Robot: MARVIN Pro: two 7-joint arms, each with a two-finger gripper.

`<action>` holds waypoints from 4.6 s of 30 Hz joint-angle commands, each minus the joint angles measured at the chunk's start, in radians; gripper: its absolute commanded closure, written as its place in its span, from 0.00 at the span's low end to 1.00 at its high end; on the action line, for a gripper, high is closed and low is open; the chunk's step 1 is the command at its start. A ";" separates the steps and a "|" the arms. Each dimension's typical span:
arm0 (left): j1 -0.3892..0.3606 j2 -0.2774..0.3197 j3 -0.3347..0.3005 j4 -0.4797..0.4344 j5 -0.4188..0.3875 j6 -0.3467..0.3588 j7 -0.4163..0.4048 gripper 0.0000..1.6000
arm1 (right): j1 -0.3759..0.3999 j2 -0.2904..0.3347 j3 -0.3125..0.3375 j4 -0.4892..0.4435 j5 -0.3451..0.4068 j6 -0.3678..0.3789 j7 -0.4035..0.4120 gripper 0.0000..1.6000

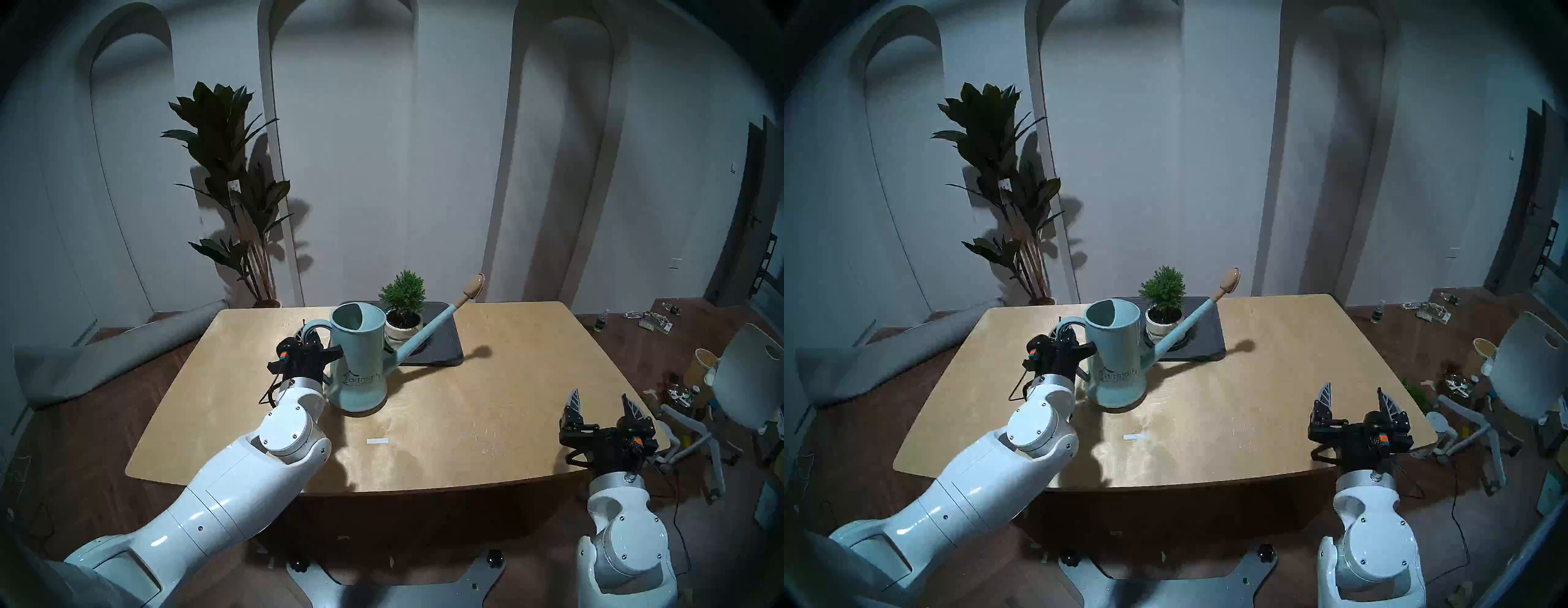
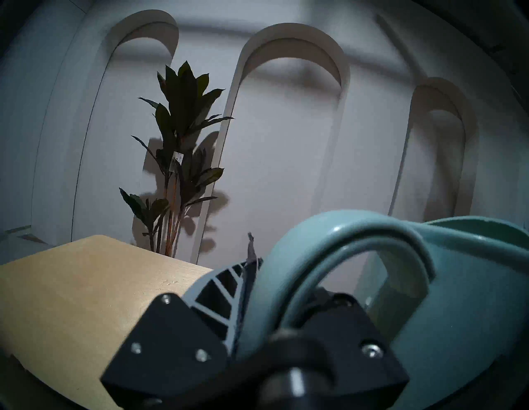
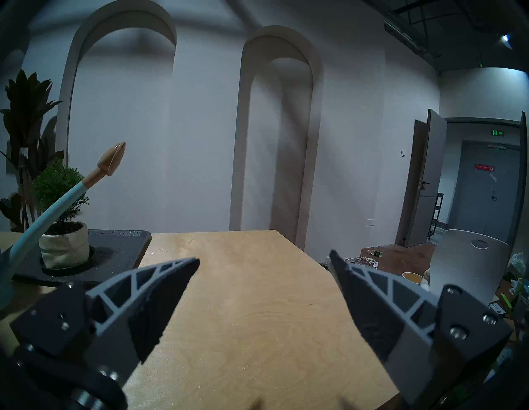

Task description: Pick up the watering can and pour water into the potted plant, then put the can down

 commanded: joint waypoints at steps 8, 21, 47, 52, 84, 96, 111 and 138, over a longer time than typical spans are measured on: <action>-0.083 -0.005 -0.088 -0.034 -0.040 -0.089 -0.030 1.00 | 0.002 0.001 0.002 -0.022 -0.001 -0.005 0.000 0.00; -0.102 -0.028 -0.132 -0.020 -0.085 -0.120 -0.026 1.00 | 0.002 0.000 0.003 -0.022 -0.001 -0.005 0.001 0.00; -0.129 0.036 -0.260 -0.088 -0.111 -0.195 -0.130 1.00 | 0.005 -0.002 0.004 -0.017 -0.002 -0.005 0.003 0.00; -0.152 0.049 -0.302 -0.099 -0.103 -0.167 -0.165 1.00 | 0.006 -0.002 0.004 -0.016 -0.002 -0.005 0.004 0.00; -0.284 0.074 -0.406 -0.020 0.011 0.100 -0.389 1.00 | 0.013 -0.004 0.005 -0.007 -0.002 -0.005 0.005 0.00; -0.315 0.071 -0.413 0.014 0.082 0.144 -0.439 1.00 | 0.017 -0.005 0.006 0.000 -0.002 -0.005 0.006 0.00; -0.395 0.093 -0.428 0.108 0.160 0.199 -0.463 1.00 | 0.022 -0.005 0.006 0.009 -0.002 -0.005 0.007 0.00; -0.462 0.128 -0.467 0.151 0.282 0.242 -0.498 1.00 | 0.030 -0.007 0.007 0.016 -0.003 -0.006 0.008 0.00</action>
